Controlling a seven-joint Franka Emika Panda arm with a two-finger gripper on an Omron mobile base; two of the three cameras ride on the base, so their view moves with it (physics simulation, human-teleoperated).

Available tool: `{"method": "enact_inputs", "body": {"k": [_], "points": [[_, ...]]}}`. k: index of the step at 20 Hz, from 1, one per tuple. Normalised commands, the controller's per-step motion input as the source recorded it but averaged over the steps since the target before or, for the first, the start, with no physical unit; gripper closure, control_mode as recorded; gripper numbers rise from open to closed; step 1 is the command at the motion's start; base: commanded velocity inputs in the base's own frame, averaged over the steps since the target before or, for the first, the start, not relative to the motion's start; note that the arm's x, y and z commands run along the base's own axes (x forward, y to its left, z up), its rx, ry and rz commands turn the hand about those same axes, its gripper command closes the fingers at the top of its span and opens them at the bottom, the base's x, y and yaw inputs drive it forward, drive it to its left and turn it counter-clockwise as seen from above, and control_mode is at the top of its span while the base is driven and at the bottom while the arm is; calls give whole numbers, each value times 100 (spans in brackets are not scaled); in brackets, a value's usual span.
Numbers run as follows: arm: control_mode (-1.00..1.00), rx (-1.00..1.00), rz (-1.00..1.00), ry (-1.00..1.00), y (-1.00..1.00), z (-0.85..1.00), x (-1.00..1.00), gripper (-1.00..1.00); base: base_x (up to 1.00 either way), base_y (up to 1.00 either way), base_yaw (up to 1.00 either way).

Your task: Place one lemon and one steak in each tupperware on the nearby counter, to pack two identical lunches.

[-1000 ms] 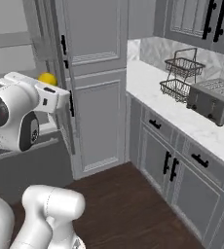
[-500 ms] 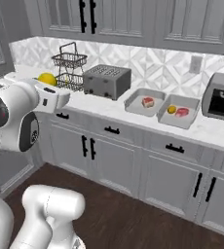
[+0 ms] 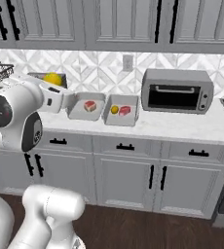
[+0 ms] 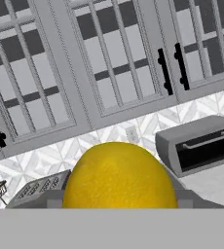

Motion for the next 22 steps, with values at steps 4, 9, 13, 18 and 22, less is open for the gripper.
{"method": "enact_inputs", "body": {"k": [4, 9, 13, 18, 22], "points": [[100, 0, 0, 0, 0, 0, 0, 100, 97, 61, 2], [100, 0, 0, 0, 0, 0, 0, 100, 95, 26, 5], [100, 0, 0, 0, 0, 0, 0, 100, 96, 7, 0], [-100, -1, -1, 51, 0, -28, -15, 100, 16, 5, 0], [-100, -5, 0, 100, 1, -50, -51, 100, 0, 0, 0]]}}
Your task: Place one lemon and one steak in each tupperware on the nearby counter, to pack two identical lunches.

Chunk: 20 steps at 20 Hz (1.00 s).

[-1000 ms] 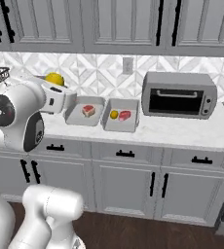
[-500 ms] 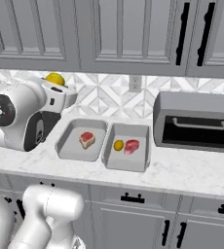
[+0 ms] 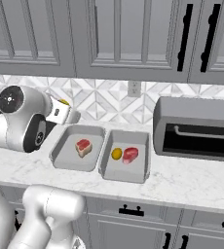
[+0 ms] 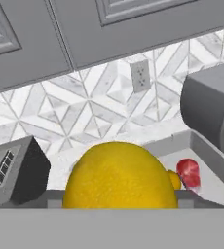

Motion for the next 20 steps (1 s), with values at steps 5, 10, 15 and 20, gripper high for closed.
{"method": "enact_inputs", "body": {"k": [5, 10, 15, 20], "points": [[-100, -11, 7, 84, 40, -77, 14, 100, 0, 0, 0], [-100, -2, 8, 69, 53, -95, 72, 100, 0, 0, 0], [-100, 0, 5, 29, 11, -80, 70, 100, 0, 0, 0], [-100, 1, 7, 0, 0, -53, 20, 100, 0, 0, 0]]}}
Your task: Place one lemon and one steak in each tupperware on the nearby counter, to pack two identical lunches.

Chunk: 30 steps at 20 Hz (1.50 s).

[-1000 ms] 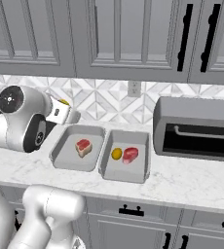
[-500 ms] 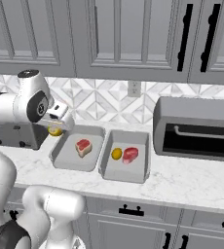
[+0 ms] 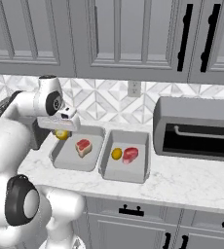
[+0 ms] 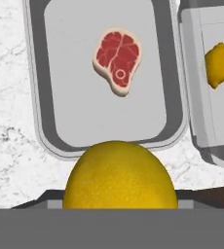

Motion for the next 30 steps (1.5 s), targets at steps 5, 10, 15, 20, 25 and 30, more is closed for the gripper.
{"method": "enact_inputs", "body": {"k": [5, 10, 15, 20, 25, 30], "points": [[-100, 3, 1, 0, 0, -61, 58, 100, 0, 0, 0], [-100, 1, 2, -4, 10, -54, 76, 100, 0, 0, 0], [-100, 0, 0, 0, 46, -35, 47, 100, 0, 0, 0], [-100, 1, 0, 0, 22, -53, 33, 100, 0, 0, 0], [-100, 0, 0, 0, 0, -43, 39, -100, 0, 0, 0], [-100, 2, 0, 0, -1, 19, 3, -100, 0, 0, 0]]}}
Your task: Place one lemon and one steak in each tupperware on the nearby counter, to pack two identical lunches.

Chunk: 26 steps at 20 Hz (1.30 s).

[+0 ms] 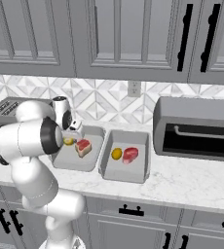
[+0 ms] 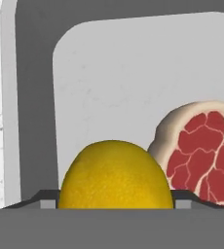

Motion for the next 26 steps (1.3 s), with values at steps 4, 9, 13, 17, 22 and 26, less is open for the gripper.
{"method": "enact_inputs", "body": {"k": [4, 9, 13, 17, 22, 26], "points": [[-100, 2, 0, 0, 0, 33, 0, -100, 0, 0, 0], [-100, 0, 0, 0, 0, 16, -1, -100, 0, 0, 0], [-100, 0, 0, -2, 0, 32, -19, -100, 0, 0, 0], [-100, 0, 0, -24, -3, 48, -90, -100, 0, 0, 0], [-100, 1, 0, -47, -15, 52, -100, -100, 0, 0, 0], [-100, 0, 0, -60, -15, 100, -100, -100, 0, 0, 0]]}}
